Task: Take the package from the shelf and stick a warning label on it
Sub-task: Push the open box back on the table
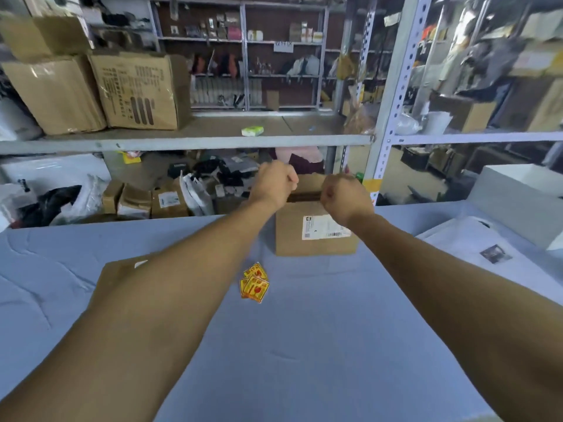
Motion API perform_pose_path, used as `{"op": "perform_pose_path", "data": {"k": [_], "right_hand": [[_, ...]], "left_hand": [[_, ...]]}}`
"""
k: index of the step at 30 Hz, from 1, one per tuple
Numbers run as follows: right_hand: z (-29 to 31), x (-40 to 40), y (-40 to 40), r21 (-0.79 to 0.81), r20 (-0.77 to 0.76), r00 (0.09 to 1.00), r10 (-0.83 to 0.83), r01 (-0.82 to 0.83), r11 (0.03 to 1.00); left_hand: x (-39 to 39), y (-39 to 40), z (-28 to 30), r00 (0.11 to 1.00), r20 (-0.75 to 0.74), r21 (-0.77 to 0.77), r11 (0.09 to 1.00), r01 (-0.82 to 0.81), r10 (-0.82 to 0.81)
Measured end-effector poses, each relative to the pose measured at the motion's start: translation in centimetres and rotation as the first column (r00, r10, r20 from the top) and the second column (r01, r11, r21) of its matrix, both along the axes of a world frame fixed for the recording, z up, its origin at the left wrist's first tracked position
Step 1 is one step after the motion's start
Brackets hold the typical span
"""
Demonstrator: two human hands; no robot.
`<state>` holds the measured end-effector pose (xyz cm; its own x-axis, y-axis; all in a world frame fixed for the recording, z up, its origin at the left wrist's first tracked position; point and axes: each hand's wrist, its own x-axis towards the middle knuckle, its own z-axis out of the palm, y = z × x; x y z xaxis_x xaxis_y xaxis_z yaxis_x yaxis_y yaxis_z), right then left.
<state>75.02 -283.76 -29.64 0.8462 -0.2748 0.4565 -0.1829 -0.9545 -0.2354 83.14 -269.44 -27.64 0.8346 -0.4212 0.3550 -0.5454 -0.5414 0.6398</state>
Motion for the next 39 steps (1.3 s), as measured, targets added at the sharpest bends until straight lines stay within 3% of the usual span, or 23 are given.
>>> {"op": "perform_pose_path", "data": {"k": [6,12,15,20,22,24,26,27,30,34,39], "right_hand": [[1.1,2.3,-2.0,-0.094,-0.105,0.991,-0.08,0.07,0.993],[-2.1,2.3,2.6,-0.007,-0.075,0.997,0.012,-0.012,1.0],[-5.4,1.9,8.1,0.161,-0.071,0.979,0.189,-0.176,0.971],[-11.0,1.2,17.7,0.519,-0.212,0.868,0.45,-0.29,0.804],[-12.1,1.2,20.4,0.564,-0.212,0.82,0.532,-0.342,0.752],[-12.6,0.9,22.2,0.638,-0.185,0.791,0.583,-0.354,0.684],[-12.6,0.3,23.4,0.67,-0.146,0.804,0.576,-0.348,0.656],[-12.6,-0.2,23.7,0.658,-0.132,0.821,0.555,-0.346,0.669],[-11.7,-2.0,22.9,0.616,-0.105,0.854,0.51,-0.346,0.708],[-9.8,-6.1,20.0,0.603,-0.042,0.87,0.491,-0.37,0.706],[-9.9,-11.9,16.2,0.626,-0.029,0.942,0.334,-0.244,0.741]], "left_hand": [[2.8,-2.5,0.5,0.989,0.008,0.369,0.92,0.132,-0.145],[3.4,7.4,-1.5,0.998,-0.054,0.469,0.883,0.004,0.023],[2.1,16.3,-3.9,0.988,-0.096,0.469,0.881,-0.064,0.123],[-1.0,30.5,-8.5,0.923,-0.225,0.508,0.846,-0.162,0.312],[-2.0,34.0,-10.7,0.87,-0.36,0.451,0.879,-0.154,0.337],[-2.9,35.7,-12.8,0.855,-0.469,0.278,0.956,-0.093,0.22],[-3.6,35.9,-14.5,0.875,-0.472,0.059,0.994,-0.092,0.109],[-4.3,35.6,-14.8,0.889,-0.442,0.02,0.992,-0.122,0.119],[-6.3,33.9,-14.5,0.919,-0.374,-0.03,0.989,-0.147,0.125],[-8.3,31.6,-13.2,0.933,-0.356,-0.018,0.998,-0.06,0.05],[-11.7,26.7,-12.6,0.953,-0.301,0.046,0.999,0.009,0.005]]}}
